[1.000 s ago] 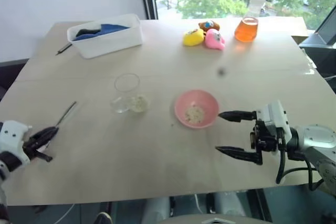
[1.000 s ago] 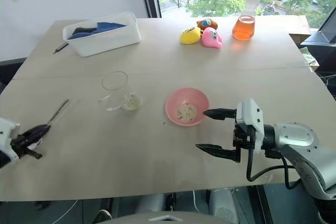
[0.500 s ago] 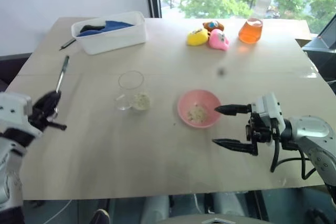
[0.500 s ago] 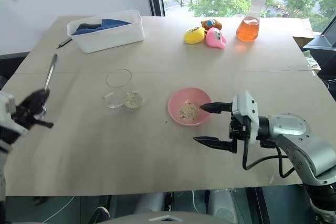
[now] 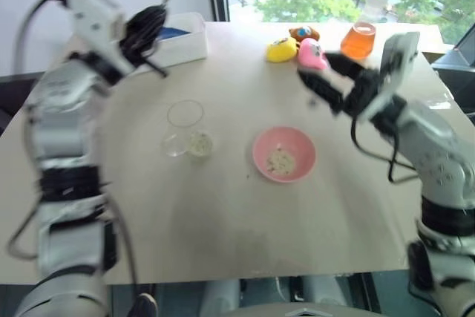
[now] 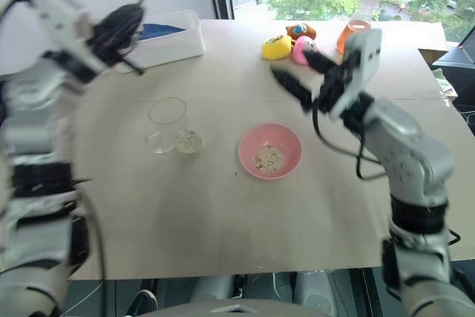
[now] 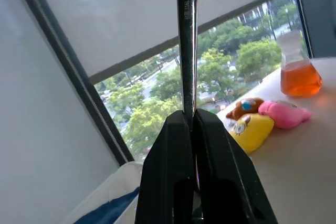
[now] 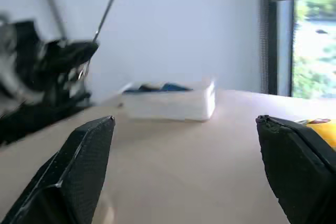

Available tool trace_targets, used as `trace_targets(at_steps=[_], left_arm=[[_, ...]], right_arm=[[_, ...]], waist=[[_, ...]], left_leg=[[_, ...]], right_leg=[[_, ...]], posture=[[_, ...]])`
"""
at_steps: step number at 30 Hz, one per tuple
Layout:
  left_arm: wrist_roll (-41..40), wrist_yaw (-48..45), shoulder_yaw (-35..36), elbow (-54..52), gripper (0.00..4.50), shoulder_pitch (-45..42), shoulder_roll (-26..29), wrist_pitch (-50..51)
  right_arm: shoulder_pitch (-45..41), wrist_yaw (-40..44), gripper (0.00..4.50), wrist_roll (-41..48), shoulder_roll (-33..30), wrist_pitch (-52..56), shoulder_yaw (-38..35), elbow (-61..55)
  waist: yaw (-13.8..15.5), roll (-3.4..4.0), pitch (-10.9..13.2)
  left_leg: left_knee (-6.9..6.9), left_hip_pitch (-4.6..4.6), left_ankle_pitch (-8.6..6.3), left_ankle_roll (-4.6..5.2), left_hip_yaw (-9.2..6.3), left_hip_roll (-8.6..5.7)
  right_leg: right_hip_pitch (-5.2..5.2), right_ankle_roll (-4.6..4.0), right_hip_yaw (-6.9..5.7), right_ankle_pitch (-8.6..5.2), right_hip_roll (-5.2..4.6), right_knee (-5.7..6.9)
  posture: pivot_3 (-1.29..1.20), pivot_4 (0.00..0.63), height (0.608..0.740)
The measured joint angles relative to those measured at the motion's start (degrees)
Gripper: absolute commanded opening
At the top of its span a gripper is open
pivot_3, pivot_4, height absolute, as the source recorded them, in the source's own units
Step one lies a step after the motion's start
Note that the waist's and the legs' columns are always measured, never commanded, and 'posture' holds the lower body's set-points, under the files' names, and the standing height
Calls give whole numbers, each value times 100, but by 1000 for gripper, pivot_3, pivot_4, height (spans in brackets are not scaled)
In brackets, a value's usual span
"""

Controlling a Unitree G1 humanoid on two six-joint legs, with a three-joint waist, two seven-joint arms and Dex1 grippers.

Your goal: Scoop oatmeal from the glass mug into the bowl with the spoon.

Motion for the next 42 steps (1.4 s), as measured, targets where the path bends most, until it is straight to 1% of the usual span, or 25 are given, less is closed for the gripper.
trace_targets(at_steps=[1, 2, 4, 6, 8, 12, 14, 19, 23, 24, 25, 27, 28, 29, 30, 32, 33, 42], left_arm=[[132, -31, -391, 52, 30, -189, -319, -105], [205, -60, -634, 60, 30, -247, -494, -175], [383, -95, -853, 221, 30, -300, -736, -338], [512, -174, -982, 309, 30, -345, -873, -424], [640, -286, -1099, 305, 30, -345, -885, -546], [741, -354, -1147, 261, 30, -344, -919, -643], [753, -408, -1147, 202, 30, -343, -918, -644], [789, -453, -1146, 14, 30, -328, -911, -623], [789, -487, -1147, -141, 30, -214, -910, -579], [790, -504, -1146, -150, 0, -212, -909, -561], [790, -505, -1146, -177, 0, -212, -909, -541], [795, -505, -1146, -186, 0, -212, -909, -521], [810, -505, -1146, -187, 0, -212, -909, -516], [821, -505, -1143, -187, 0, -212, -909, -516], [823, -505, -1142, -187, 0, -212, -908, -516], [830, -505, -1137, -187, 0, -211, -905, -516], [829, -506, -1127, -189, 0, -210, -904, -521], [883, -475, -1120, -202, 0, -207, -905, -548]], right_arm=[[-401, -314, 4467, 118, 182, 150, -1, 110], [-602, -475, 4467, 188, 288, 222, 1, 130], [-950, -921, 4467, 296, 544, 348, -103, 394], [-1162, -1266, 4467, 286, 648, 408, -292, 809], [-1236, -1490, 4467, 308, 740, 472, -405, 1031], [-1340, -1647, 4467, 421, 895, 555, -482, 1084], [-1453, -1780, 4467, 540, 1093, 545, -590, 1137], [-1713, -1818, 4467, 779, 1230, 521, -681, 1237], [-1731, -1815, 4467, 900, 1229, 526, -690, 1252], [-1731, -1813, 3933, 951, 1229, 531, -691, 1263], [-1731, -1813, 3643, 995, 1229, 534, -690, 1264], [-1731, -1814, 2692, 1054, 1230, 535, -689, 1263], [-1731, -1818, 2072, 1066, 1231, 536, -683, 1263], [-1730, -1823, 1565, 1074, 1231, 536, -683, 1263], [-1730, -1828, 1217, 1077, 1231, 536, -683, 1263], [-1729, -1847, 309, 1078, 1229, 536, -681, 1263], [-1729, -1871, 145, 1052, 1223, 533, -678, 1262], [-1725, -1866, 145, 1072, 1211, 532, -678, 1276]], waist=[[9, 0, 0], [-8, 1, -1], [-102, 1, -1], [-173, 2, 0], [-263, 7, 2], [-341, 13, 5], [-368, 15, 5], [-372, 15, 5], [-376, 16, 5], [-376, 16, 5], [-376, 16, 5], [-378, 16, 5], [-377, 16, 5], [-377, 16, 5], [-377, 16, 5], [-378, 16, 5], [-377, 16, 5], [-379, 18, 5]], left_leg=[[12, -13, 0, 0, -7, -1], [11, -15, 0, 0, -8, -1], [7, -19, 0, 0, -4, -1], [-2, -35, 0, -1, 0, -1], [-16, -36, 3, -4, 0, 0], [-18, -35, 3, -5, 2, 1], [-18, -35, 3, -5, 1, 1], [-13, -35, 3, -5, 0, 0], [-13, -36, 3, -5, 0, 1], [-13, -36, 3, -5, 0, 1], [-13, -36, 3, -5, 0, 1], [-13, -36, 3, -5, 0, 1], [-13, -36, 3, -5, 0, 1], [-13, -36, 3, -5, 0, 0], [-13, -36, 3, -5, 0, 1], [-13, -36, 3, -5, 0, 1], [-13, -36, 3, -5, 0, 1], [-13, -36, 3, -5, 0, 0]], right_leg=[[-7, 0, -7, 0, 0, 10], [-8, 0, -7, 0, 1, 10], [-15, 0, -9, 0, 1, 8], [-34, 0, -8, 0, -1, 10], [-41, 0, -9, -1, -1, 9], [-49, 0, -9, -1, -2, 10], [-49, 0, -8, -1, -3, 13], [-48, 0, -9, 0, -5, 17], [-48, 0, -8, -1, -5, 17], [-48, 0, -8, -1, -5, 17], [-48, 0, -8, -1, -5, 17], [-48, 0, -8, 0, -5, 18], [-48, 0, -8, -1, -5, 18], [-48, 0, -8, 0, -5, 18], [-48, 0, -8, 0, -5, 18], [-48, 0, -8, -1, -5, 18], [-48, 0, -8, -1, -5, 18], [-48, 0, -8, -1, -5, 18]], posture=[[0, 150, 740], [0, 150, 740], [0, 150, 740], [0, 150, 740], [0, 150, 740], [0, 150, 740], [0, 150, 740], [0, 150, 740], [0, 150, 740], [0, 150, 740], [0, 150, 740], [0, 150, 740], [0, 150, 740], [0, 150, 740], [0, 150, 740], [0, 150, 740], [0, 150, 740], [0, 150, 740]])
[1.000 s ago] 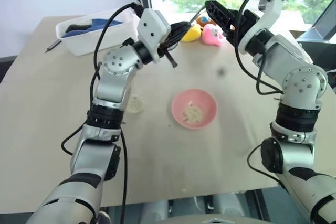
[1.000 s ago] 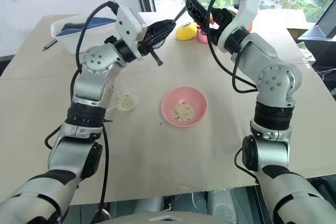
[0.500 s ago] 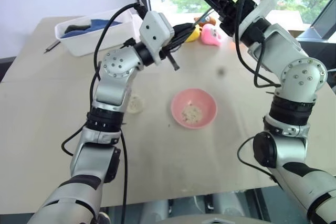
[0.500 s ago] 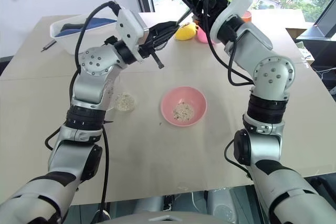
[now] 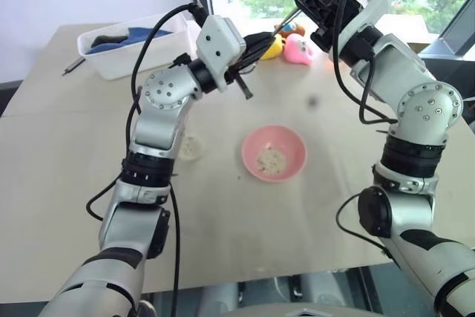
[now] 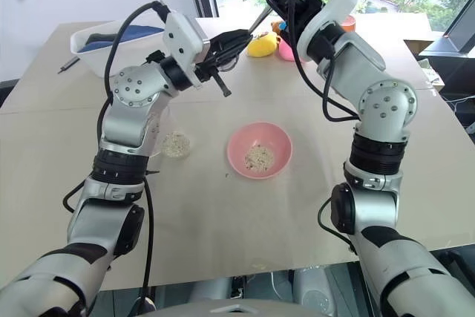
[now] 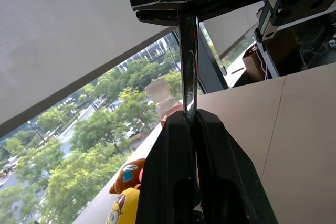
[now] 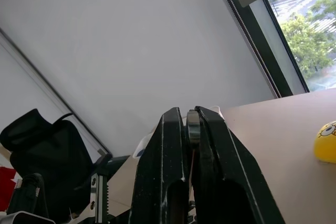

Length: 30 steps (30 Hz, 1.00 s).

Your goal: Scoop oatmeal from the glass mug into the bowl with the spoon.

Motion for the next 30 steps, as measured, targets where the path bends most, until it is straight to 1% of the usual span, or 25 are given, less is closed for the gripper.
trace_targets(at_steps=[1, 2, 3, 6, 11, 14, 17, 19, 20, 22, 23, 25, 27, 29, 30], left_arm=[[20, 28, 0, 1, 0, 0, -9, -18], [28, 57, 0, 2, 688, 0, -19, -34], [33, 92, 11, 2, 903, -1, -21, -42], [31, 176, 68, -34, 2147, 5, -19, -44], [-72, 143, 188, -663, 2147, 256, 120, 127], [-419, 181, 530, -1357, 2147, 428, 327, 592], [-842, 321, 1094, -2181, 2147, 707, 817, 1382], [-1153, 377, 1725, -2766, 2147, 1257, 1304, 2028], [-1215, 409, 1882, -2860, 2147, 1400, 1372, 2168], [-1525, 605, 2615, -3228, 2147, 2027, 1523, 2719], [-1615, 684, 2878, -3369, 2147, 2267, 1541, 2865], [-1870, 922, 3541, -3942, 2147, 3238, 1379, 3176], [-1953, 1013, 3697, -4140, 2147, 3650, 1216, 3247], [-2037, 1225, 3870, -4517, 2147, 4385, 821, 3257], [-1984, 1338, 3865, -4713, 2147, 4832, 521, 3145]], right_arm=[[0, 0, 145, 0, 0, -5, 0, 0], [0, 4, 0, 1, 0, -9, 0, 0], [0, 10, 0, 4, 2, -4, 10, 0], [-3, 0, 0, 45, 13, -2, 18, 6], [-164, -113, 0, 126, 73, -69, -56, 167], [-282, -226, 0, 173, 79, -91, -146, 290], [-318, -340, 0, 200, 75, -143, -261, 367], [-305, -406, 0, 201, 44, -214, -379, 422], [-296, -409, 0, 202, 22, -216, -405, 428], [-265, -410, 0, 206, -46, -223, -483, 480], [-260, -407, 0, 206, -64, -223, -498, 507], [-242, -384, 0, 204, -142, -226, -519, 586], [-239, -367, 0, 201, -165, -226, -522, 655], [-236, -308, 0, 188, -169, -224, -494, 767], [-242, -266, 0, 176, -192, -227, -493, 819]], waist=[[0, 0, 0], [0, 0, 0], [-1, 0, 0], [-9, 0, 0], [-33, 1, 0], [-56, 2, 1], [-87, 5, 0], [-91, 14, 1], [-92, 15, 2], [-70, 16, 2], [-66, 15, 2], [-48, 16, 2], [-25, 16, 1], [6, 16, 1], [20, 18, 0]], left_leg=[[0, 0, 0, 0, 0, 0], [0, 0, 0, 0, 0, 0], [0, 0, 0, 0, 0, 0], [0, 0, 0, 0, -1, 0], [0, 0, 0, 0, -1, 1], [0, 0, 0, 0, -2, 2], [-2, 5, 0, 0, -23, 5], [-4, 6, 0, 0, -26, 5], [-4, 7, 0, 0, -27, 6], [-2, 5, 0, 0, -30, 7], [-1, 5, 0, 0, -29, 6], [-1, 3, 0, 0, -31, 3], [3, 2, 0, 0, -32, 3], [6, 3, 0, -1, -31, 3], [7, 6, 0, -1, -30, 3]], right_leg=[[0, 0, 0, 0, 0, 0], [0, 0, 0, 0, 0, 0], [0, 0, 0, 0, 0, 0], [0, 0, 0, 0, 0, 0], [0, 0, 0, 0, 0, 1], [-1, 0, 1, 0, -1, 1], [-1, 0, 7, 0, 0, 2], [-1, 0, 8, 0, 0, 2], [-1, 0, 9, 0, 0, 2], [-1, 0, 7, 0, -1, 1], [0, 0, 7, 0, -1, 1], [2, 0, 7, 0, -5, -1], [3, 0, 5, 0, -5, 0], [4, 0, 6, 0, -5, 1], [4, 0, 9, 0, -5, 1]], posture=[[0, 150, 740], [0, 150, 740], [0, 150, 740], [0, 150, 740], [0, 150, 740], [0, 150, 740], [0, 150, 740], [0, 150, 740], [0, 150, 740], [0, 150, 740], [0, 150, 740], [0, 150, 740], [0, 150, 740], [0, 150, 740], [0, 150, 740]])
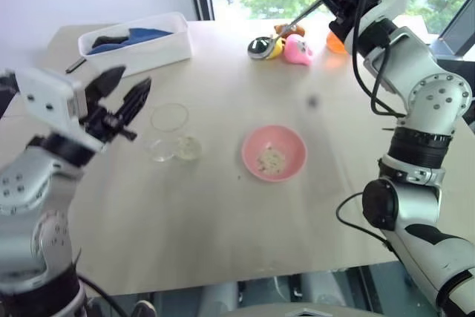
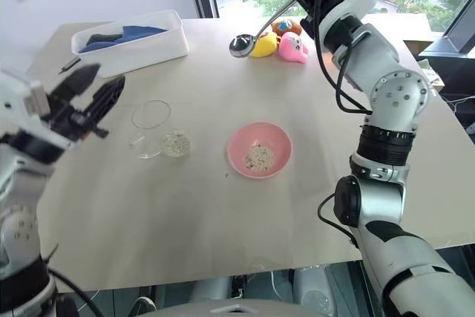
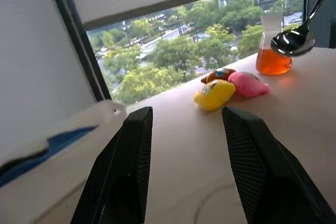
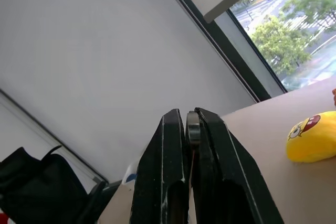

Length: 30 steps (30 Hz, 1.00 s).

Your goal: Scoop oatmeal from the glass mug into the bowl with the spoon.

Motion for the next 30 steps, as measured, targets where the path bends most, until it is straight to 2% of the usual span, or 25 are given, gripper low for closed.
trace_targets(at_steps=[3, 4, 9, 13, 20, 30], left_arm=[[389, 225, -243, -194, 2147, 921, -552, -372], [542, 254, -355, -213, 2147, 1099, -585, -490], [1731, 894, -874, -337, 2147, 1768, -1215, -1566], [2119, 1063, -1230, -238, 2147, 2146, -1537, -2094], [2446, 1202, -1413, 450, 2147, 1961, -1530, -2592], [2721, 1183, -1641, 1380, 2147, 1312, -1103, -2831]], right_arm=[[-1, 84, 0, -32, -55, -1, 0, 131], [0, 99, 0, -41, -77, 0, 4, 151], [0, 282, 0, -119, -76, 5, 122, 169], [0, 332, 0, -196, -77, 4, 149, 194], [0, 363, 0, -237, -67, 4, 154, 196], [0, 279, 0, -191, 10, 9, 90, 131]], waist=[[48, -1, -1], [64, 0, -1], [107, 3, -4], [110, 3, -5], [113, 3, -5], [100, 3, -5]], left_leg=[[0, 2, 0, -1, 27, 0], [0, 3, 2, -4, 31, 2], [2, 6, 3, -5, 39, 2], [2, 6, 2, -4, 39, 4], [2, 5, 1, -2, 38, 4], [-2, 4, 2, -2, 39, 5]], right_leg=[[-2, -1, 1, 0, 2, -3], [-3, -1, 1, 0, 4, -4], [-3, -2, 11, 1, 2, 0], [-5, -2, 13, 1, 1, -1], [-5, -2, 12, 1, 1, -1], [-8, -2, 10, 1, 2, -3]], posture=[[0, 150, 740], [0, 150, 740], [0, 150, 740], [0, 150, 740], [0, 150, 740], [0, 150, 740]])
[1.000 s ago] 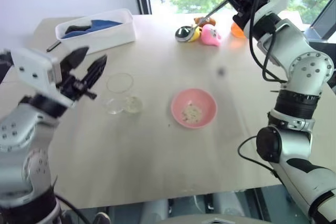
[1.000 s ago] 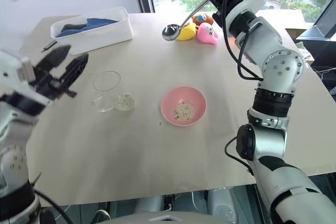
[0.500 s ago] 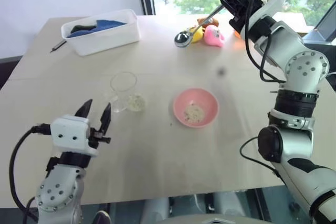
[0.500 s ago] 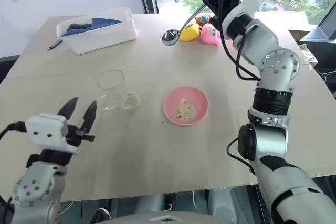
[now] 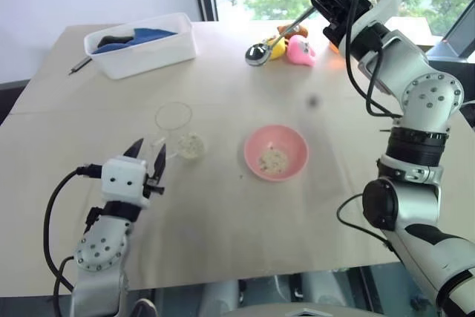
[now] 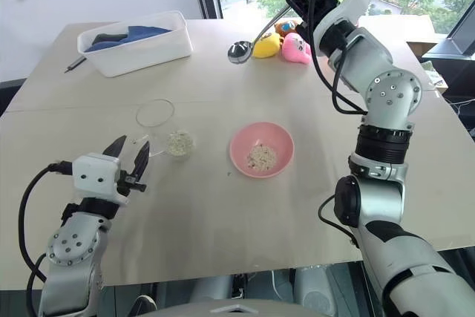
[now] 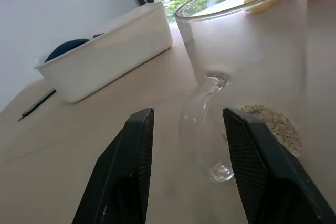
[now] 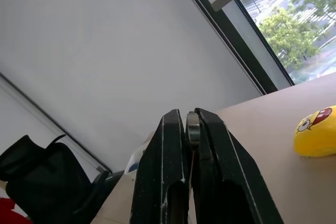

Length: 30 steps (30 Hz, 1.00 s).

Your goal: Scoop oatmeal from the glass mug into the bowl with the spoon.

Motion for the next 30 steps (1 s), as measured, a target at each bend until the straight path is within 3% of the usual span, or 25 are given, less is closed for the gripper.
trace_targets(at_steps=[7, 9, 30], left_arm=[[-137, 2, -6, 216, 2147, -303, -6, 5], [-172, 1, -11, 216, 1645, -306, -6, 5], [-297, 1, -46, 667, 1645, -544, 54, 14]], right_arm=[[60, -15, 0, 0, 0, 1, 8, -75], [78, -20, 0, 0, 0, 1, 7, -88], [189, -88, 0, -10, 53, -5, 20, -221]], waist=[[0, 0, 0], [0, 0, 0], [0, 0, 0]], left_leg=[[0, 0, 0, 0, 1, 0], [0, 0, 0, 0, 2, 0], [-2, -1, 0, 0, 1, 0]], right_leg=[[0, 0, 0, 0, 0, 0], [0, 0, 0, 0, -1, 0], [0, 0, -1, 0, 0, -1]], posture=[[0, 150, 740], [0, 150, 740], [0, 150, 740]])
